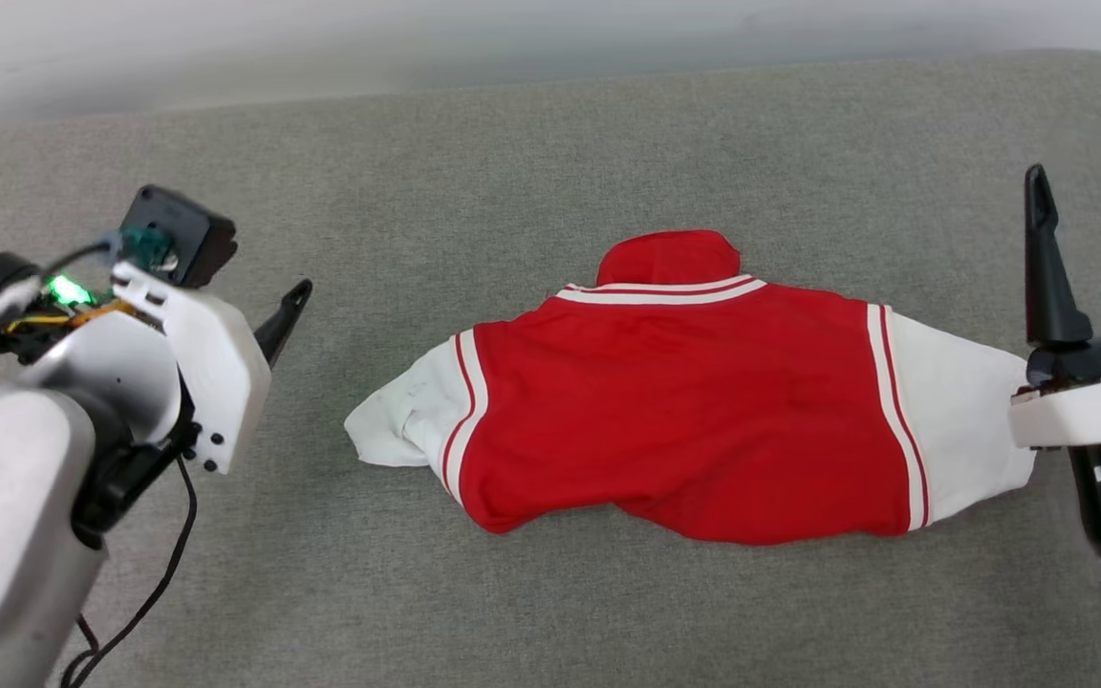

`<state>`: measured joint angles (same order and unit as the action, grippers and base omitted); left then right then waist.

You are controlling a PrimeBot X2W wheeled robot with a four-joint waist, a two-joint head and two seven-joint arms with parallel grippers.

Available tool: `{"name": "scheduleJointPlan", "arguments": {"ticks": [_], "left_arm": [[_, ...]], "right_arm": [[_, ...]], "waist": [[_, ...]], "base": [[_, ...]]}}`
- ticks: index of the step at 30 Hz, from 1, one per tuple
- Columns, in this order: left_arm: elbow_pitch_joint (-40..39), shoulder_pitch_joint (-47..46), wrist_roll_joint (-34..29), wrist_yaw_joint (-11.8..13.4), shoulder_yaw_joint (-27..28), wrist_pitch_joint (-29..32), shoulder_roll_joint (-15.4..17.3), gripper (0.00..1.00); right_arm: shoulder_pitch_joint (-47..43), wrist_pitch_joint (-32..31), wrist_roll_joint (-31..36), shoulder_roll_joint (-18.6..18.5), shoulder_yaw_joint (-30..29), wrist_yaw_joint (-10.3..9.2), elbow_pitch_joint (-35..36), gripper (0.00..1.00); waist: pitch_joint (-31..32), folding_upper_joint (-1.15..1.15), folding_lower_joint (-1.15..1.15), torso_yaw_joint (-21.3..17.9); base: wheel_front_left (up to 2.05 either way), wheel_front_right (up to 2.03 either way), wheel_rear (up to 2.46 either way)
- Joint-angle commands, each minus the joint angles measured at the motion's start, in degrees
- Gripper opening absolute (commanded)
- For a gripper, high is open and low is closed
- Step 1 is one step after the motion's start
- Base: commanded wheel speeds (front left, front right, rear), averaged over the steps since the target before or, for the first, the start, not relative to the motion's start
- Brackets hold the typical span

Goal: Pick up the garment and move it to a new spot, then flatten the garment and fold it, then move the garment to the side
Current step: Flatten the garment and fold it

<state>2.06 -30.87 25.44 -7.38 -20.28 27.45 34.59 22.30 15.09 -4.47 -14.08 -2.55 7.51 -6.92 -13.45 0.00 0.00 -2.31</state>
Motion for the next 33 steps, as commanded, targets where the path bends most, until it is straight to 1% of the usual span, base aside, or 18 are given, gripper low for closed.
{"name": "scheduleJointPlan", "arguments": {"ticks": [1,4,7,8,11,15,21,28,29,30,31,33], "left_arm": [[-0.71,-1.71,2.76,0.01,-1.98,2.84,1.74,1.00],[-2.15,-4.84,8.38,0.00,-6.75,9.26,5.42,1.00],[-3.15,-7.99,12.99,-0.01,-11.18,14.59,8.15,1.00],[-3.76,-10.93,16.43,-0.01,-15.78,18.94,9.93,1.00],[-3.37,-13.64,18.97,-0.02,-19.91,22.21,11.07,1.00],[-1.51,-16.61,21.61,-0.02,-24.96,24.86,11.46,1.00],[2.87,-18.75,24.23,-0.02,-30.63,25.77,11.24,1.00],[6.90,-18.42,26.50,-0.03,-37.59,26.38,11.58,1.00],[7.07,-18.26,26.78,-0.03,-38.57,26.30,11.48,0.97],[7.04,-18.38,26.81,-0.03,-39.63,26.04,11.56,0.21],[7.15,-18.50,27.13,-0.03,-40.44,25.83,11.67,0.00],[7.30,-19.02,27.56,-0.04,-41.59,25.11,11.92,0.00]], "right_arm": [[-1.10,0.07,0.56,0.68,-0.03,-0.04,0.95,1.00],[-1.82,-0.16,1.19,1.62,0.08,-0.04,2.39,1.00],[-1.81,-0.36,1.56,1.94,0.66,-0.04,3.17,1.00],[-1.03,-0.63,1.71,1.84,1.16,-0.04,3.43,1.00],[-0.02,-0.79,1.66,1.75,1.53,-0.04,3.29,1.00],[1.10,-0.77,1.52,1.81,2.49,-0.04,2.69,1.00],[2.72,-0.45,1.42,2.02,3.62,-0.04,1.61,1.00],[4.00,-0.06,1.13,1.71,4.03,-0.04,0.11,1.00],[4.20,-0.05,1.07,1.62,4.00,-0.04,-0.07,1.00],[4.32,-0.01,1.01,1.49,3.99,-0.04,-0.23,1.00],[4.44,0.03,1.01,1.30,3.93,-0.04,-0.42,1.00],[4.78,0.03,0.82,0.76,3.65,-0.04,-0.85,1.00]], "waist": [[-0.29,0.00,0.00,-0.31],[-0.99,0.00,0.00,-0.76],[-1.88,0.00,0.00,-1.27],[-2.90,0.00,0.00,-1.80],[-3.99,0.00,0.00,-2.32],[-5.56,0.00,0.00,-3.16],[-7.68,0.00,0.00,-4.46],[-9.29,0.00,0.00,-5.22],[-9.36,0.00,0.00,-5.27],[-9.37,0.00,0.00,-5.28],[-9.32,0.00,0.00,-5.25],[-8.99,0.00,0.00,-5.05]], "base": [[0.00,0.00,0.00],[0.00,0.00,0.00],[0.00,0.00,0.00],[0.00,0.00,0.00],[0.00,0.00,0.00],[0.00,0.00,0.00],[0.00,0.00,0.00],[0.00,0.00,0.00],[0.00,0.00,0.00],[0.00,0.00,0.00],[0.00,0.00,0.00],[0.00,0.00,0.00]]}}
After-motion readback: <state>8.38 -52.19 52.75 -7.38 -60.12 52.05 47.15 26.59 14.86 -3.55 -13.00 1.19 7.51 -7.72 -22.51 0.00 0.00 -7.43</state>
